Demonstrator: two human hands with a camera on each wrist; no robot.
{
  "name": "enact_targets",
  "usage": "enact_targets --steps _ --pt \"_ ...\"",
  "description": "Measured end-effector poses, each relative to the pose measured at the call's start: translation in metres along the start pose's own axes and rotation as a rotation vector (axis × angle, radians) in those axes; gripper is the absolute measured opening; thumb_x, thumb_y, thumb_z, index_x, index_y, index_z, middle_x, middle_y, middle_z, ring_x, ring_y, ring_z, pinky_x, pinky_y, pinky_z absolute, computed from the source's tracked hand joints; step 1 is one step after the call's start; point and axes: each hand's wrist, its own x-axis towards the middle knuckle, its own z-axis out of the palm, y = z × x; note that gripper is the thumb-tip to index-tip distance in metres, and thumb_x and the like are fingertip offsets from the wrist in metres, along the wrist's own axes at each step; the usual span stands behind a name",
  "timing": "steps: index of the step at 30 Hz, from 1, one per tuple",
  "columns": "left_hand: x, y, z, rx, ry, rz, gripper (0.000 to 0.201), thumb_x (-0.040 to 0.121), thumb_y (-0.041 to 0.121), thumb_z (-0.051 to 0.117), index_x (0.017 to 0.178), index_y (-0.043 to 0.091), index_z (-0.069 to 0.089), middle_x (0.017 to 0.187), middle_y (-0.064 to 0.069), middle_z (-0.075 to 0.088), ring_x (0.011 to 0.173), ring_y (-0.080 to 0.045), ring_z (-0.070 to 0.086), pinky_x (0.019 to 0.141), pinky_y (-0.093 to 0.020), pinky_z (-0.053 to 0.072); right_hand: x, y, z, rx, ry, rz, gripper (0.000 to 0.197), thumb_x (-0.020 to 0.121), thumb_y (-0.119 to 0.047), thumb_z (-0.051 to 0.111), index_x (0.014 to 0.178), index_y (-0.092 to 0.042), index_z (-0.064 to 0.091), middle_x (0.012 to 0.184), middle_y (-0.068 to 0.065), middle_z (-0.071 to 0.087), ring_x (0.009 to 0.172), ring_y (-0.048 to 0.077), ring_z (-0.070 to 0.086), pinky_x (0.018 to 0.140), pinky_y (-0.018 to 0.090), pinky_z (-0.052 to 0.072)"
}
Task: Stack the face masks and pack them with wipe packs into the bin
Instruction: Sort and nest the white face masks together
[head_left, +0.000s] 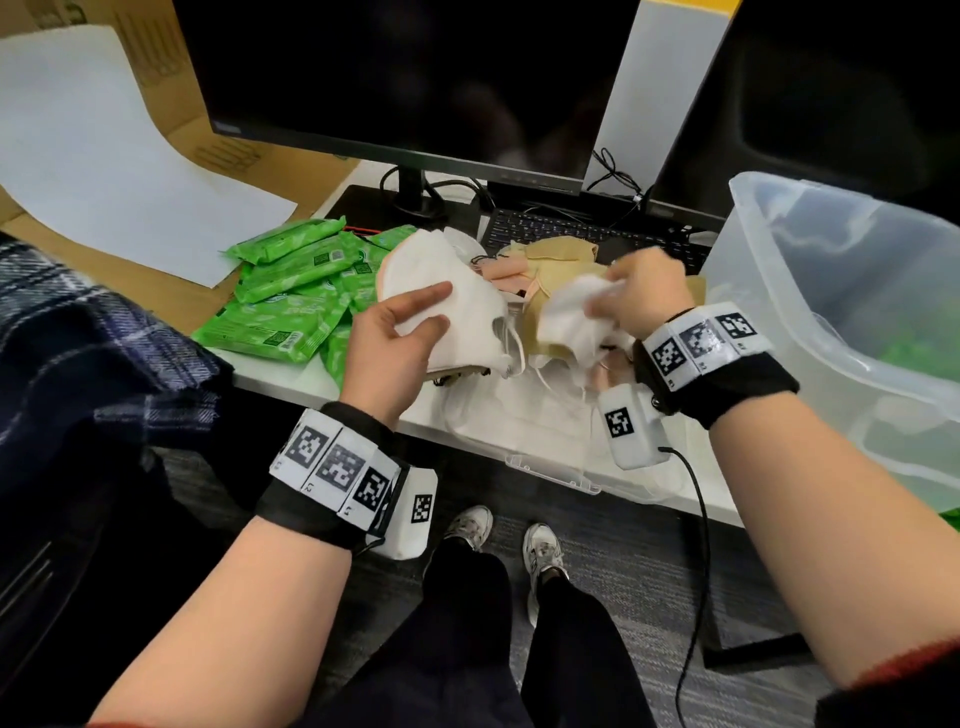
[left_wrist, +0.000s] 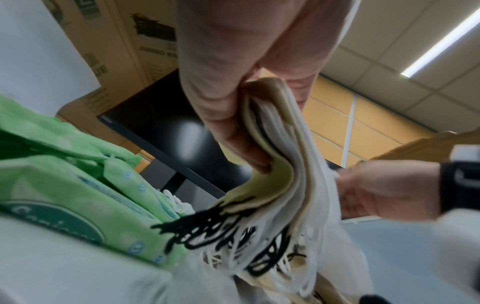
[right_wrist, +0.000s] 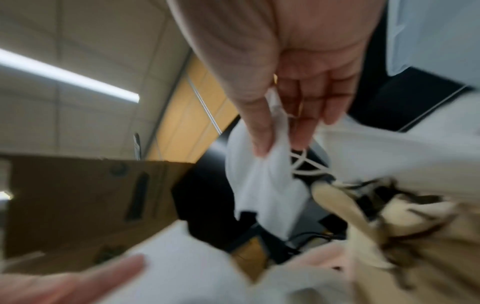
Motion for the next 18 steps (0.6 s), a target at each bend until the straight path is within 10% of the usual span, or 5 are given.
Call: enact_targets --steps 5,10,14,18 --pt "-0.008 0.007 0.018 -0.023 -0.099 -0.089 0.016 0.086 0.014 0.062 0.100 0.015 0.070 0.104 0.001 0.068 0.104 -0.007 0.059 0.097 -0.021 0.040 -0.022 -0.026 -0.006 0.434 0.226 -0.216 0.013 0.079 -0.025 0.071 0.089 -0.018 0.070 0.086 0.000 0.066 0.079 0.010 0.060 0.073 0.021 0.048" --pt "-0.013 0.013 0.029 -0.110 -0.091 -0.070 0.034 0.081 0.026 0.069 0.111 0.011 0.065 0.114 -0.003 0.066 0.109 -0.010 0.059 0.099 -0.024 0.042 -0.051 -0.042 0.009 0.334 -0.030 -0.397 0.026 0.088 -0.014 0.058 0.113 -0.017 0.067 0.106 0.006 0.069 0.096 0.018 0.064 0.086 0.031 0.052" --pt "-0.013 0.019 0.024 -0.163 -0.031 -0.056 0.032 0.064 0.048 0.071 0.071 0.017 0.064 0.082 -0.009 0.065 0.083 -0.021 0.061 0.085 -0.039 0.046 -0.073 -0.040 0.015 0.205 -0.185 -0.520 0.042 0.084 -0.001 0.047 0.120 -0.015 0.062 0.123 0.006 0.063 0.116 0.016 0.055 0.100 0.025 0.040" --pt "-0.009 0.011 0.021 -0.105 -0.025 -0.064 0.003 0.081 0.012 0.065 0.084 0.013 0.066 0.082 -0.002 0.068 0.078 -0.018 0.065 0.076 -0.032 0.052 -0.069 -0.033 0.022 0.315 -0.270 -0.459 0.053 0.075 -0.003 0.041 0.119 -0.024 0.061 0.105 0.012 0.070 0.096 0.020 0.063 0.090 0.032 0.049"
